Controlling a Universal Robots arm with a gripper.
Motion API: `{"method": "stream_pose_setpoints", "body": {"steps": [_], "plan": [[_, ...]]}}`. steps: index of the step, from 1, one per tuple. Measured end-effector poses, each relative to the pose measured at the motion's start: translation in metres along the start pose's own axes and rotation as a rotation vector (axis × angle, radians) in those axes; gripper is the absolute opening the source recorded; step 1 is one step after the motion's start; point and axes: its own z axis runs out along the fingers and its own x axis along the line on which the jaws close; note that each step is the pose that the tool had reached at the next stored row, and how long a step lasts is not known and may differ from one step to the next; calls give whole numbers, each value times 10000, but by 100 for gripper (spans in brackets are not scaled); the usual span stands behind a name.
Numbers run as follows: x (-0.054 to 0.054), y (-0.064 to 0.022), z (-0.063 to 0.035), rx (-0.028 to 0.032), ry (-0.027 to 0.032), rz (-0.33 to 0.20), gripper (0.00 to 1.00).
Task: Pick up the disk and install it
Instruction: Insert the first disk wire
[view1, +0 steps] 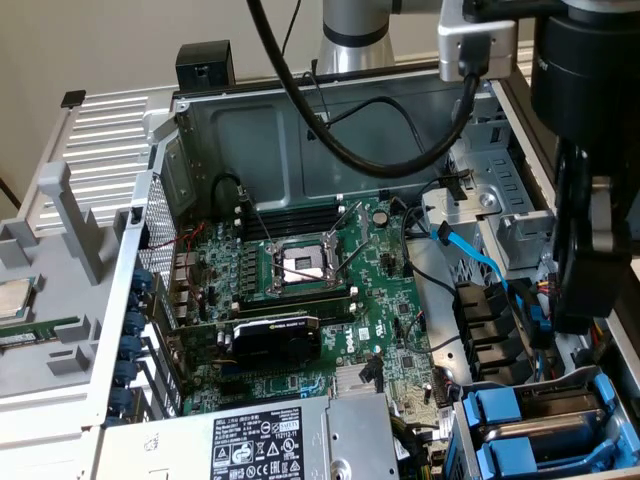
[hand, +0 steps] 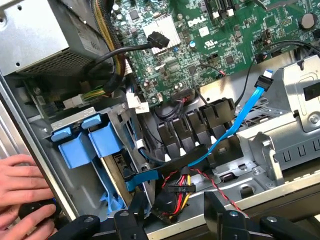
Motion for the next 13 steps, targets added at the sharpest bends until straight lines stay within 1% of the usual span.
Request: {"method": "stream_pose_setpoints", "body": {"steps": [1,3,4,5,8,10,11,12,13], "plan": [[-27,11,-1,-11,6,0,59],[-61,26,-2,-97,41,-6,59],[-64,27,-2,-145,70,29,59],[-63,28,1,-175,101,147,59],[-63,29,10,-215,191,556,59],[-63,32,24,-227,239,818,59],[-65,35,37,-244,259,896,59],[-75,41,47,-272,282,918,59],[-90,48,54,-315,301,914,59]]}}
